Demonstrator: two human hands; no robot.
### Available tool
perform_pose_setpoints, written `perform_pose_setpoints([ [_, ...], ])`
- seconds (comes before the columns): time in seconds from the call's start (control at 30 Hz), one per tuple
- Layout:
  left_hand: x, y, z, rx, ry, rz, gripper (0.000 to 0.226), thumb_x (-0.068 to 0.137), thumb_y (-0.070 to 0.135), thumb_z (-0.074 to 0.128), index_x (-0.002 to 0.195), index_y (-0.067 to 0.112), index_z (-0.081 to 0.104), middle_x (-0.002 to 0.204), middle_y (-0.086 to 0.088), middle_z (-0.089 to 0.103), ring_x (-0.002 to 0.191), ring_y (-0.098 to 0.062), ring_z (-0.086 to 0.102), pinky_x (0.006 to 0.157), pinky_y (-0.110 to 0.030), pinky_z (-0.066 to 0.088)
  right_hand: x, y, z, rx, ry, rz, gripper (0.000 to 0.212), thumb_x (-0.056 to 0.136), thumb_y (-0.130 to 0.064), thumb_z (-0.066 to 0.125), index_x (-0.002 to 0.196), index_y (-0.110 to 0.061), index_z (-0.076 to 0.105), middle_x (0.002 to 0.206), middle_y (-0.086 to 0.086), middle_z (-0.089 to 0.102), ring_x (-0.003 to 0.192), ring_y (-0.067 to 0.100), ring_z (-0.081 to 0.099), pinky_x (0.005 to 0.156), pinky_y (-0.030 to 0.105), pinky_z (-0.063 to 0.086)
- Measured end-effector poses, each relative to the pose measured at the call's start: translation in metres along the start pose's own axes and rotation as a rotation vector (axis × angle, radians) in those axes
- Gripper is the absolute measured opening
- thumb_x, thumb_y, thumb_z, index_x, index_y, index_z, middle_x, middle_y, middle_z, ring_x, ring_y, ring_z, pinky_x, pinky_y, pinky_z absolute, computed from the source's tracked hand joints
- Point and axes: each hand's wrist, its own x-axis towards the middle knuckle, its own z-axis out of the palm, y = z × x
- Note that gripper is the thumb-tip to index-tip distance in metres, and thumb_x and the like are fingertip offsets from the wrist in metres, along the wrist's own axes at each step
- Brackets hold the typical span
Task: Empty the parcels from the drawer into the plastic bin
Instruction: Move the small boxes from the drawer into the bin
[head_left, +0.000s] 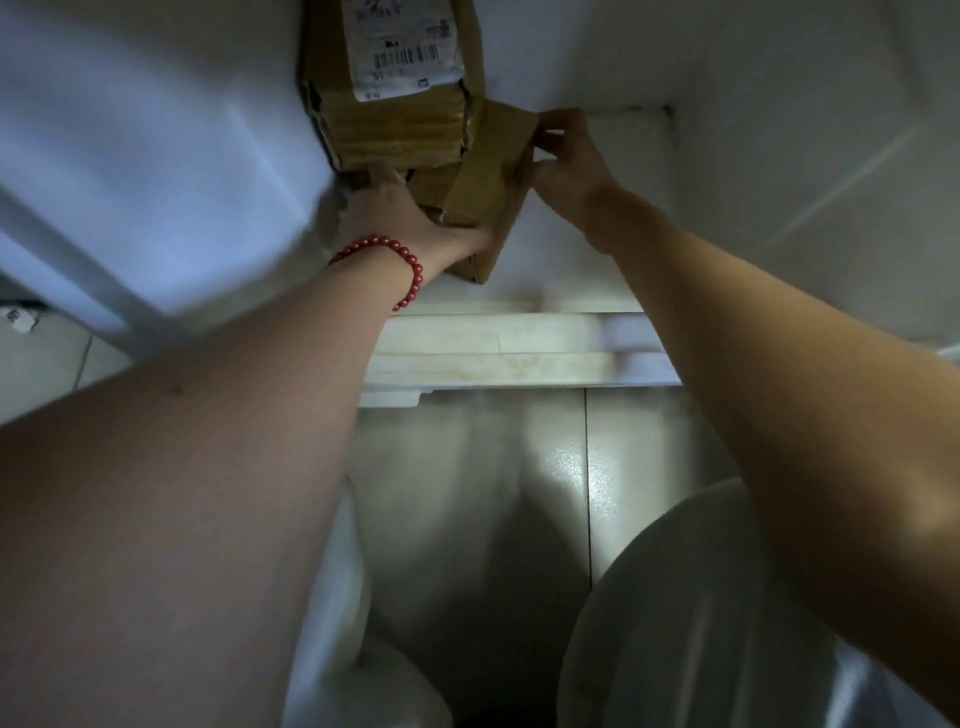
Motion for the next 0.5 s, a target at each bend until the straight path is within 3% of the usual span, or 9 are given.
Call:
perform_pose_setpoints([
  [0.1, -0.001, 0.003, -0.001, -0.057, -0.080, 0.039, 0.092, 0.067, 0.052, 0.078, 0.139, 0.014, 0.037, 0.138, -0.006, 0.045, 0.126, -0.025, 0.045, 0.099, -0.034, 0.040, -0.010, 0.001, -0.007, 0.009, 0.056, 0.052, 0.040, 0.087, -0.006, 0.052, 0.125, -0.011, 0.040, 0.120, 0.005, 0.056, 0.114, 0.020, 0.053, 0.097, 0.033, 0.047],
  [0.17, -0.011, 0.010, -0.008, -0.059, -0.082, 0.075, 0.086, 0.070, 0.051, 0.077, 0.138, 0.015, 0.040, 0.135, -0.003, 0.046, 0.125, -0.023, 0.044, 0.094, -0.031, 0.038, -0.023, 0.001, -0.013, -0.042, 0.082, 0.057, 0.041, 0.089, -0.009, 0.051, 0.128, -0.011, 0.042, 0.117, 0.003, 0.057, 0.109, 0.019, 0.054, 0.090, 0.028, 0.046],
  [0.3, -0.032, 0.024, -0.018, -0.100, -0.064, 0.131, 0.077, 0.072, 0.048, 0.076, 0.134, 0.016, 0.044, 0.120, 0.000, 0.049, 0.109, -0.016, 0.046, 0.082, -0.026, 0.037, -0.051, -0.005, -0.026, -0.111, 0.083, 0.054, 0.044, 0.091, -0.011, 0.050, 0.135, -0.013, 0.041, 0.116, 0.002, 0.056, 0.103, 0.016, 0.052, 0.080, 0.022, 0.040],
  [0.5, -0.076, 0.028, -0.032, -0.076, -0.004, 0.249, 0.088, 0.065, 0.045, 0.080, 0.138, 0.018, 0.038, 0.131, -0.004, 0.051, 0.119, -0.021, 0.050, 0.089, -0.026, 0.041, -0.107, -0.024, -0.058, -0.063, 0.102, -0.041, 0.046, 0.090, -0.012, 0.057, 0.132, -0.010, 0.038, 0.112, 0.003, 0.055, 0.104, 0.019, 0.056, 0.090, 0.031, 0.048],
])
